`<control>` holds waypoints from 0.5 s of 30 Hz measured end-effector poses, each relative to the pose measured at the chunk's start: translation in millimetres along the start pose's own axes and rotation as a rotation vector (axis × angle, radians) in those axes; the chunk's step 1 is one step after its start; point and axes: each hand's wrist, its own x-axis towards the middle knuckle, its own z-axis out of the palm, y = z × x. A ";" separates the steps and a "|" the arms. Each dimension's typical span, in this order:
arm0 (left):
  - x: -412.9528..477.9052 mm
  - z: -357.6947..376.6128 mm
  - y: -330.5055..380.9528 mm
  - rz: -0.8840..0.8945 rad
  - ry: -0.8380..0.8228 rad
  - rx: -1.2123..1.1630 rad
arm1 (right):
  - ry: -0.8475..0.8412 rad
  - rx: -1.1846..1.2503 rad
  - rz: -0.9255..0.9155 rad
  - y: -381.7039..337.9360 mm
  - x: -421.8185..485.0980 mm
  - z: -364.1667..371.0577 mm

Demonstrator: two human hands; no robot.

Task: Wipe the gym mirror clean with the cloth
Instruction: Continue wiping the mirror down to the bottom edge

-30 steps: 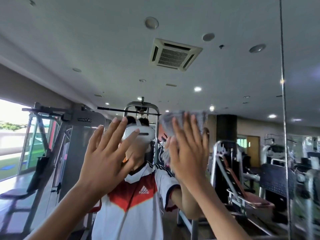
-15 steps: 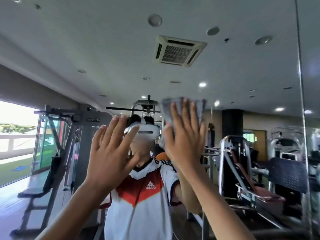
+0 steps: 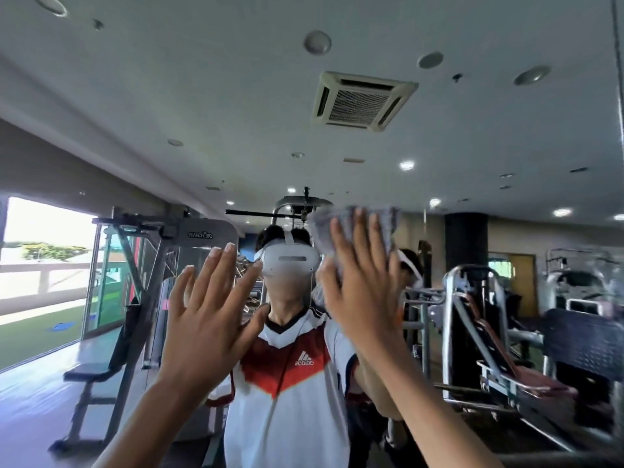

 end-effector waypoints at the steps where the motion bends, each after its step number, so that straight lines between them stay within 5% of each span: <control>1: -3.9 -1.6 -5.2 0.006 -0.004 0.005 | -0.036 -0.007 -0.123 -4.0 -17.6 -1.7; 4: -17.8 -7.8 -30.3 -0.026 -0.011 0.006 | -0.085 -0.078 -0.309 20.6 -55.6 -10.7; 10: -16.9 -18.6 -66.5 -0.045 -0.065 0.035 | 0.075 -0.005 0.158 17.3 14.1 0.2; 15: -26.0 -21.9 -79.2 -0.092 -0.025 -0.033 | 0.072 0.062 -0.007 -67.8 20.3 22.0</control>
